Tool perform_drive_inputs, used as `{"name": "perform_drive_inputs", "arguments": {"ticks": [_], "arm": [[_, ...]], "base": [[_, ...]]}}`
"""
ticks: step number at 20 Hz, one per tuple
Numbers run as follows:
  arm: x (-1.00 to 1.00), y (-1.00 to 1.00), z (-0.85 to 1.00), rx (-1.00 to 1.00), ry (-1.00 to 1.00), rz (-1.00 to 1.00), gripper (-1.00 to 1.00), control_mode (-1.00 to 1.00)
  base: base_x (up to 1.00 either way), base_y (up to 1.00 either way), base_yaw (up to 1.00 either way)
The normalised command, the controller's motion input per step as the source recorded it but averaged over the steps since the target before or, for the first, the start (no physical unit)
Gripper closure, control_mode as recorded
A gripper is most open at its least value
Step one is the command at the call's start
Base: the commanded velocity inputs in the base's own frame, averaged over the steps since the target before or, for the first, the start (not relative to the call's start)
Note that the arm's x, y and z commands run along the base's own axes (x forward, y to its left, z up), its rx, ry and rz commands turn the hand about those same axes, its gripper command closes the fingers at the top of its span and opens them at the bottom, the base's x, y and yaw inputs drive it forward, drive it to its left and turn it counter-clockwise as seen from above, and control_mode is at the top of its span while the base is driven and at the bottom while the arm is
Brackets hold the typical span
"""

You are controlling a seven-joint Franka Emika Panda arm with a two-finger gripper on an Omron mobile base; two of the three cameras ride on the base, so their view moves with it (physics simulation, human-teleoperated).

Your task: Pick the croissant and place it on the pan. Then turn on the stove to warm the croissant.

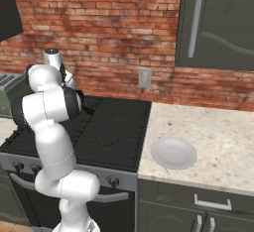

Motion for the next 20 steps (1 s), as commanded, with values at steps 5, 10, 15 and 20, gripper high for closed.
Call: {"name": "perform_drive_inputs", "arguments": {"ticks": [5,10,15,20], "arm": [[0.27,0.19,-0.04,0.0,0.1,-0.01,1.0,-1.0],[0.26,0.01,-0.24,0.0,0.0,0.0,1.0,-1.0],[0.25,0.0,-0.36,0.0,0.0,0.0,1.0,-1.0],[0.16,0.0,-0.27,0.0,0.0,0.0,1.0,-1.0]], "base": [[0.0,0.0,0.0],[0.0,0.0,0.0],[0.0,0.0,0.0],[0.0,0.0,0.0]]}}
